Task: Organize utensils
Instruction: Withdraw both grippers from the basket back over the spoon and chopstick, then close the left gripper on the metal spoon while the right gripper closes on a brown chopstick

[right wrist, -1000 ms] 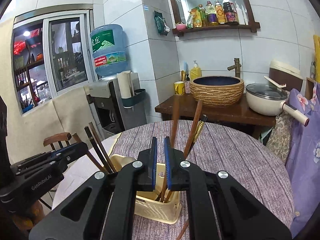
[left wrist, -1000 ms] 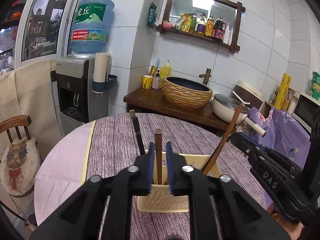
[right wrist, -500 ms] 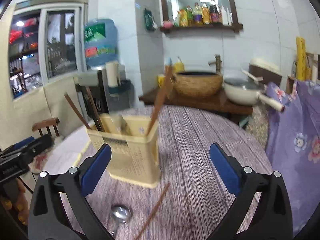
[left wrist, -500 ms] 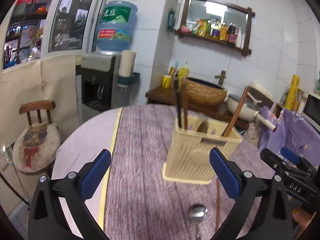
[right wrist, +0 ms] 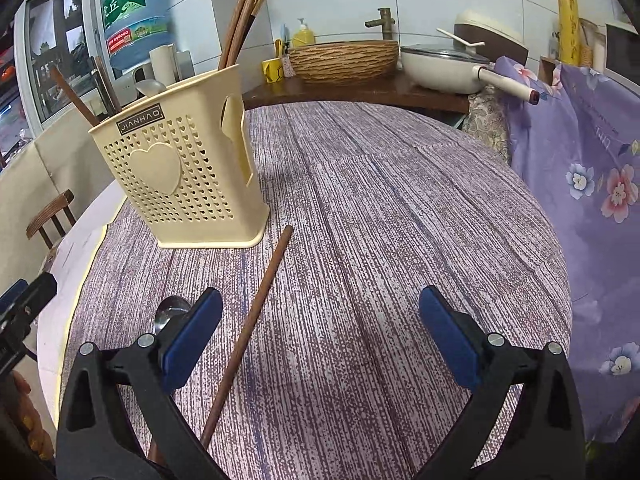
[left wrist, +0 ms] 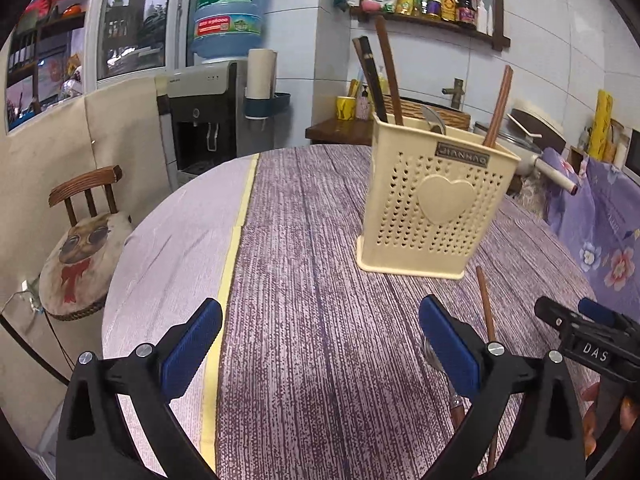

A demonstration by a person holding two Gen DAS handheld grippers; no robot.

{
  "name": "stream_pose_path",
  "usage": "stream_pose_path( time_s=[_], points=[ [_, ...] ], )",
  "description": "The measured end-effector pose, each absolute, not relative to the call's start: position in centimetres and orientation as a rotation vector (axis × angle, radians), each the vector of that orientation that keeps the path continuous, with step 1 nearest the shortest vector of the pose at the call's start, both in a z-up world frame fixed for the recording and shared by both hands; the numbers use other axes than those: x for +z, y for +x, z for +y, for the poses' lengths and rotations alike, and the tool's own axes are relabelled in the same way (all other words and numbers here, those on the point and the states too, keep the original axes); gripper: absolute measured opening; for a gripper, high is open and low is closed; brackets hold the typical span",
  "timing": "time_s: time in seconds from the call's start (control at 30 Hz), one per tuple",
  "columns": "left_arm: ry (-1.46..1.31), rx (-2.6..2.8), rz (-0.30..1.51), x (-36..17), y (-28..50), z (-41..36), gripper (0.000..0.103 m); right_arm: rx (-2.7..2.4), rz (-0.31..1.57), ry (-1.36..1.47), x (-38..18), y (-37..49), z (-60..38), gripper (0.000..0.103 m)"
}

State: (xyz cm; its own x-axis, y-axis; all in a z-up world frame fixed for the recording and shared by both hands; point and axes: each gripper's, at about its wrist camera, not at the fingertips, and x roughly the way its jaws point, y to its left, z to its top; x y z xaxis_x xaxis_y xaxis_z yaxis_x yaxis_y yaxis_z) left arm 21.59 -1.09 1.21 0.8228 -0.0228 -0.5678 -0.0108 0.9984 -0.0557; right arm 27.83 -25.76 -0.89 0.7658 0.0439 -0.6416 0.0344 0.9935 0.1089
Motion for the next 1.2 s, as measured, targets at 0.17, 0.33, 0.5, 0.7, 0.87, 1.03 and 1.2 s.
stream_pose_path(
  time_s=[0.17,0.33,0.5,0.7,0.87,1.03,1.2],
  points=[
    [-0.042,-0.019,0.613,1.1,21.6,-1.2,0.097,0.021,0.700,0.058,-0.3,27.9,-24.7,0.097],
    [-0.017,0.013,0.633,0.8,21.4,-1.1,0.097,0.007,0.757,0.158,-0.6,28.6,-26.0,0.097],
    [-0.013,0.016,0.660,0.4,21.6,-0.8,0.097,0.008,0.778,0.185,-0.9,29.0,-26.3,0.097],
    [-0.034,0.004,0.689,-0.1,21.6,-0.8,0.097,0.014,0.848,0.145,-1.8,31.4,-24.4,0.079],
    [-0.013,0.018,0.694,-0.3,21.3,-0.7,0.097,0.000,0.910,0.102,-2.8,33.7,-22.5,0.055],
    [-0.018,0.018,0.703,-0.6,21.2,-0.4,0.097,-0.035,0.948,0.064,-3.9,35.1,-21.1,0.042],
    [-0.021,0.004,0.714,-1.0,21.2,-0.8,0.097,-0.049,0.937,0.037,-3.7,35.7,-20.4,0.030]
  ],
)
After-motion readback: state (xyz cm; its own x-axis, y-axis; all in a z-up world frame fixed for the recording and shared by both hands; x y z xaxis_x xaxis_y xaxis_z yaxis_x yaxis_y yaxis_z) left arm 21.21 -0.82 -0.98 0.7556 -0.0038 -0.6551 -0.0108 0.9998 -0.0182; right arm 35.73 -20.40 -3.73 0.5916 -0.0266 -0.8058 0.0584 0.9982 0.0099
